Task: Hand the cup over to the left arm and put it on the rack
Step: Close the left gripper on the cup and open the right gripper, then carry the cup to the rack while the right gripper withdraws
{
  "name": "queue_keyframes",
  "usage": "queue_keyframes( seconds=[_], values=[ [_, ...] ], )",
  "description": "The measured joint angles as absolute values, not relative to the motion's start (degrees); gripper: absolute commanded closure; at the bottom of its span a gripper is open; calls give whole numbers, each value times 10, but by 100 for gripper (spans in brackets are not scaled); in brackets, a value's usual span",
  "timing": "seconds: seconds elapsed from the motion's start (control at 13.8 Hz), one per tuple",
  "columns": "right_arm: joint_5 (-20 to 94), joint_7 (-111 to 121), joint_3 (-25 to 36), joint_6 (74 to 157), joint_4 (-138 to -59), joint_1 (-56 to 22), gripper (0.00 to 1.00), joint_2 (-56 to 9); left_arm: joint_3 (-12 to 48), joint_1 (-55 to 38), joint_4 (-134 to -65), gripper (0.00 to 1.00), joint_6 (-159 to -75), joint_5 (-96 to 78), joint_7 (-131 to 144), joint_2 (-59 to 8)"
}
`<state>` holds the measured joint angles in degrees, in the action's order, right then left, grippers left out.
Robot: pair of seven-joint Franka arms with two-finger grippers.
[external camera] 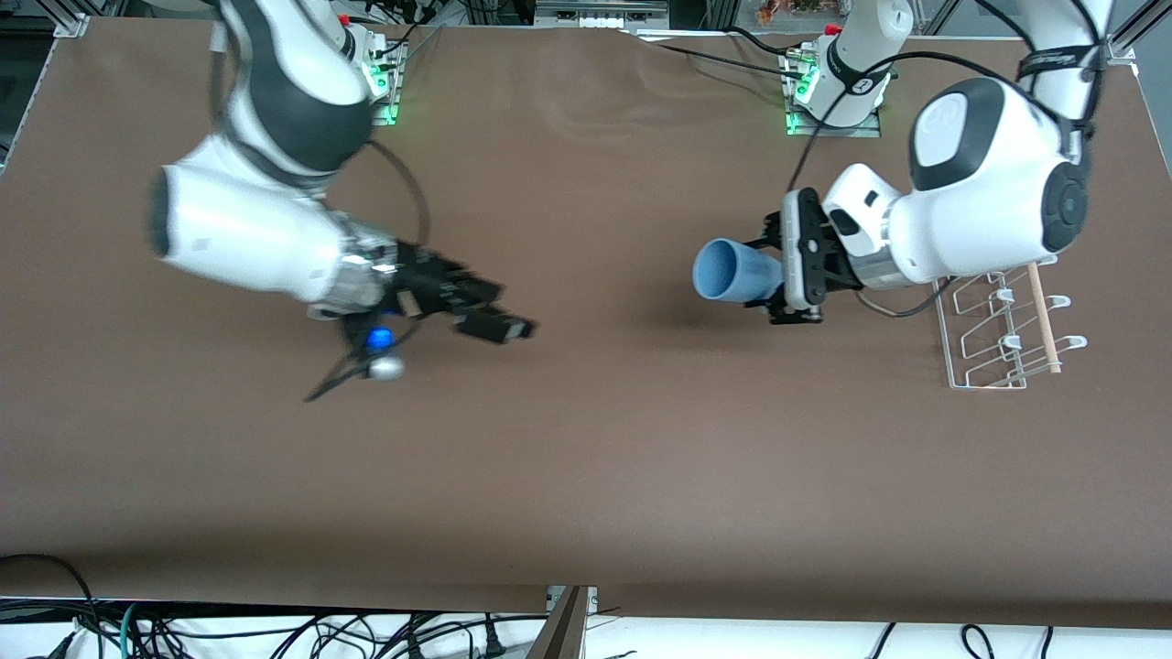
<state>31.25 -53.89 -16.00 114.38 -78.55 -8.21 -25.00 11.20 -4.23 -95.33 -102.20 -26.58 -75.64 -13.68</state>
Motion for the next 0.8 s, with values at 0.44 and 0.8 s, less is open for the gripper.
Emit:
queue_keyframes(
  seconds=[0.44,0.8],
  values=[
    [163,-419,-30,977,-786,-72,1,-216,107,4,-943,100,-929,21,-757,-133],
    [101,-203,33,920,-842,-54,1,-156,110,-3,-943,91,-866,286,-708,-146]
  ],
)
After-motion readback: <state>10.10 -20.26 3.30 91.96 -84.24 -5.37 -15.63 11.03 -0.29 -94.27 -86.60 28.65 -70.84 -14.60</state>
